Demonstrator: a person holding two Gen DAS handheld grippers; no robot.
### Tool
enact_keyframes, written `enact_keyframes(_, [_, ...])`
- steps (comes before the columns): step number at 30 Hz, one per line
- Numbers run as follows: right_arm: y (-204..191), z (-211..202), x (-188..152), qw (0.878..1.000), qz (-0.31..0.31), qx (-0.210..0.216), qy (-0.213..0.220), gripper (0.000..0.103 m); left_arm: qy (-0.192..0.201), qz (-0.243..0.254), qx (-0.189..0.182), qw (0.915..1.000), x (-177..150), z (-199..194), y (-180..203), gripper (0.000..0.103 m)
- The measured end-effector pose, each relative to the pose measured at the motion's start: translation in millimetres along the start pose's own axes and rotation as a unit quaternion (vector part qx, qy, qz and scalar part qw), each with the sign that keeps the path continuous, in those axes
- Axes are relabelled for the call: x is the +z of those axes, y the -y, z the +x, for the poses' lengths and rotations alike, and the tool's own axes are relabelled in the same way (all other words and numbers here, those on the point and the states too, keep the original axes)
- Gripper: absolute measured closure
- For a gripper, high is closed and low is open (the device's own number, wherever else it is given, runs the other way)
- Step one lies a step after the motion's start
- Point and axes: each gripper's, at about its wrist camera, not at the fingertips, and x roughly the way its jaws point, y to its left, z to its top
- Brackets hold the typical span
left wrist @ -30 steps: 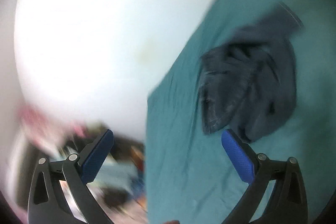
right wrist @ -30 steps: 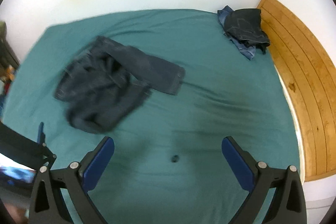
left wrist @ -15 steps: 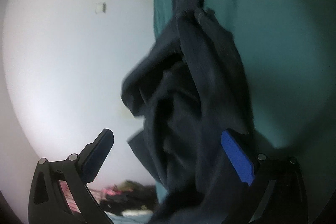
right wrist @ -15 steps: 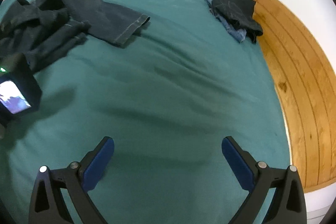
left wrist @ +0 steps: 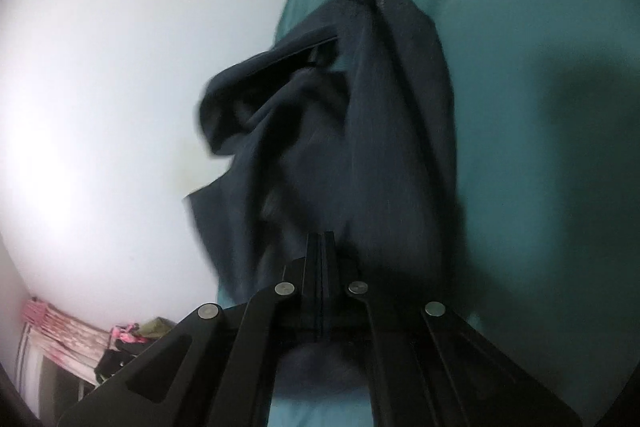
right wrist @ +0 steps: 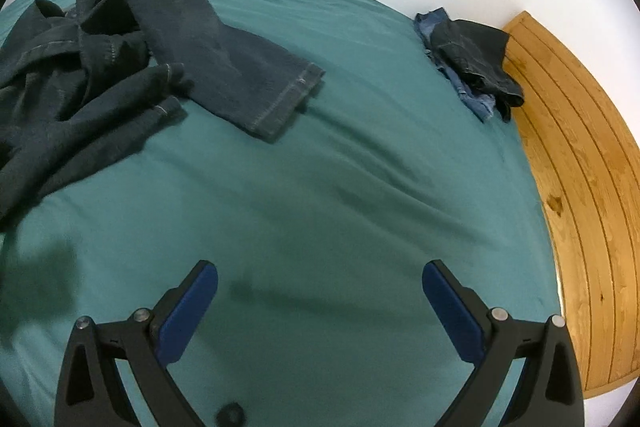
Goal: Fold clothes
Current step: 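Reach the left gripper to a jeans leg and grasp its hem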
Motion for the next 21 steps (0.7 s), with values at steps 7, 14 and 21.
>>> enact_keyframes(7, [-14, 1, 9, 1.000, -0.017, 0.012, 0.010, 0.000, -0.020, 0.039, -0.015, 0.9989, -104, -45, -26, 0.099])
enact_keyframes(14, [-24, 10, 4, 0.999, -0.050, -0.006, -0.004, 0.000, 0.049, 0.001, -0.032, 0.9983, -10, -73, -21, 0.000])
enact_keyframes(21, [-18, 10, 7, 0.998, -0.056, -0.008, -0.001, 0.000, -0.055, -0.076, -0.173, 0.9804, 52, 46, -32, 0.032])
